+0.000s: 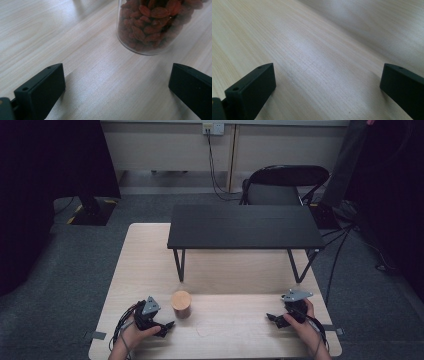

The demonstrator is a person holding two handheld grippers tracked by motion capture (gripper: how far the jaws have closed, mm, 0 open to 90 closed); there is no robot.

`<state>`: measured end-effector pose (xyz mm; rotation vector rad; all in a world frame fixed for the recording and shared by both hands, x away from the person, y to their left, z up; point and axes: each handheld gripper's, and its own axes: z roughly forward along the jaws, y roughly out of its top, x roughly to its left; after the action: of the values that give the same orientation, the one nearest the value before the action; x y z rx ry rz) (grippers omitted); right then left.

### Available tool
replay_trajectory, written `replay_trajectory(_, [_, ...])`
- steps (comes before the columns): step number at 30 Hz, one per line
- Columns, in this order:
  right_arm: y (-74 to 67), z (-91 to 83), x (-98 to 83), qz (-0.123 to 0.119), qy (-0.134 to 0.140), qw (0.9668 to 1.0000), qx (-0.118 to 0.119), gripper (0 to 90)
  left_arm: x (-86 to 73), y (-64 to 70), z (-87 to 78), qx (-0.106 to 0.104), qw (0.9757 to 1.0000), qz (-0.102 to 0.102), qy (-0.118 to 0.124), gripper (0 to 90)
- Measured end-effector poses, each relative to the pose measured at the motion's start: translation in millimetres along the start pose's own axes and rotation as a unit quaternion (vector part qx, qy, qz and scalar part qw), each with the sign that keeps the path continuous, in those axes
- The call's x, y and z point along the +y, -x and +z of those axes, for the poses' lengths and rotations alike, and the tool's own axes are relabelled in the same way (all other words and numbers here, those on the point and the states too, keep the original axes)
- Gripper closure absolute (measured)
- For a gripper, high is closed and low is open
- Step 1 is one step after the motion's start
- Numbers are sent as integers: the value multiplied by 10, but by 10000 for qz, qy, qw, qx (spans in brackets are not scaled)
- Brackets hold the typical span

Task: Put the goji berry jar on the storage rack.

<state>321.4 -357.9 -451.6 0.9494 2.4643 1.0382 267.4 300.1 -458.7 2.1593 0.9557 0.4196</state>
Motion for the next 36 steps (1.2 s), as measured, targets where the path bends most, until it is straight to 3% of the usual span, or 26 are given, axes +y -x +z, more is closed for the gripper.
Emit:
replay_trajectory(7, [0,0,0,-2,0,10000,0,0,33,49,34,103,9999,-99,1,0])
replay_trajectory(19, [0,0,0,0,0,10000,0,0,39,57,36,127,9999,-99,-6,0])
replay_trajectory(29, [0,0,0,-1,0,10000,0,0,95,45,47,40,9999,-24,-94,0])
replay_trajectory(32, [1,0,0,-1,0,10000,1,0,130,30,45,-61,9998,114,-172,0])
replay_trajectory(36, [1,0,0,-1,0,10000,1,0,155,45,75,-209,9997,81,-136,2])
